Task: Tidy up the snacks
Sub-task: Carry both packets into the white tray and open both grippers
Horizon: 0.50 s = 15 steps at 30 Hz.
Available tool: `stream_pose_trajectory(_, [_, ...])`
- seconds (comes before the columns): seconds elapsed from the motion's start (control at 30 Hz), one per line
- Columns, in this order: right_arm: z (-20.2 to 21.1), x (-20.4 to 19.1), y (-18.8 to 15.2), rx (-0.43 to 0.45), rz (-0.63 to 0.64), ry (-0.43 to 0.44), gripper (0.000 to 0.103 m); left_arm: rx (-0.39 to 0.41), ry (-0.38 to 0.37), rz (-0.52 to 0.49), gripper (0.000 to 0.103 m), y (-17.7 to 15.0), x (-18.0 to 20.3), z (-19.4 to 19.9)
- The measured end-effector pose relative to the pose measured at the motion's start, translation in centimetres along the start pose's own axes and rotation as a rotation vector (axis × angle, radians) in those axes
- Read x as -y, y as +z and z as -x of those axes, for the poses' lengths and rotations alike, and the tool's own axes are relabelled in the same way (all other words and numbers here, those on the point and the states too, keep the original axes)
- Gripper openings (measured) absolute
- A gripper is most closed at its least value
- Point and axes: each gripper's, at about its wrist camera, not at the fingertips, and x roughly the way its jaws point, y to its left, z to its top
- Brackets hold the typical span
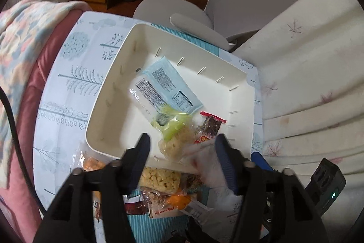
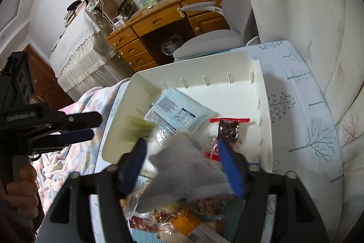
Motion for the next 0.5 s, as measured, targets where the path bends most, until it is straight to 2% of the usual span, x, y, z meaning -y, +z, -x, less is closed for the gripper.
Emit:
stream_pose_trajectory(0.03, [0.2,0.0,-0.1,0.003,0.001,0.002,0.078,0.005,0.005,-0.013,0.059,-0.2,0.2,0.2])
stream_pose_trajectory(0.13, [1.2,-0.1,-0.4,0.004,0.001,0.02,0.078,0.031,0.028,-0.043,0.059,-1.1,1.1,1.4])
stream_pose_trajectory(0.3, [3.3,-0.3,-0.8,0.009,0.027,0.046,0.078,0.069,0.043,-0.036,0.059,-3.3,1.7,3.5])
stream_pose_trajectory(0.5, [5.6,-0.5,-1.7,0.007,0.083,0.089,0.078,0.118,0.041,0.034,0.059,-7.3,1.5,5.8])
